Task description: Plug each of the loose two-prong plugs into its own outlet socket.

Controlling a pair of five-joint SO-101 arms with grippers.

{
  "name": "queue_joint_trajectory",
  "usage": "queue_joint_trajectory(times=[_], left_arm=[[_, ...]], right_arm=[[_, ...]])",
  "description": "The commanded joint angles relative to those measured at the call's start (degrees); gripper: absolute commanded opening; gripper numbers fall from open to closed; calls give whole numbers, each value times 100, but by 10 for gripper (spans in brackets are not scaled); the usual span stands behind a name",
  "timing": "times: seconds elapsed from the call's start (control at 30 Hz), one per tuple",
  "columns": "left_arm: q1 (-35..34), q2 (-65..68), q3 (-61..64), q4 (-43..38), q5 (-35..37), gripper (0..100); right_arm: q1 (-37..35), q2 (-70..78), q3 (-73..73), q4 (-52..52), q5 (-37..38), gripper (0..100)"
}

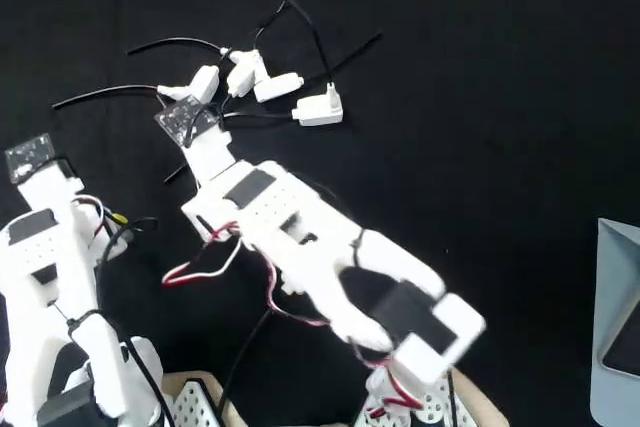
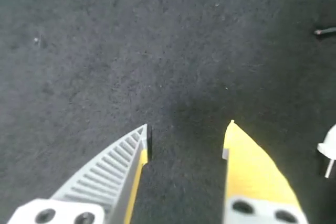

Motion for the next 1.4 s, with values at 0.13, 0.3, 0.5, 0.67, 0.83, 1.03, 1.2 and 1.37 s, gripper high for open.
queue_joint_trajectory(times=[0.13, 0.3, 0.5, 0.67, 0.83, 1.03, 1.2, 1.37], left_arm=[[-66, -158, 119, -281, -35, 236], [-66, -158, 242, -448, -53, 236], [-66, -158, 251, -440, -62, 236], [-66, -158, 251, -440, -62, 235], [-66, -141, 259, -440, -62, 234], [-66, -114, 259, -431, -62, 232], [-66, -114, 259, -431, -62, 232], [-66, -114, 259, -440, -62, 232]], right_arm=[[-114, 637, -699, 53, -290, 155], [-114, 927, -866, 53, -299, 142], [-158, 1560, -1402, 211, -299, 93], [-334, 1921, -2097, 1143, -589, 116], [-290, 2018, -2448, 1512, -615, 40], [-237, 1991, -2536, 1829, -589, 13], [-237, 1807, -2580, 2356, -343, 18], [-273, 1877, -2519, 2611, -343, 107]])
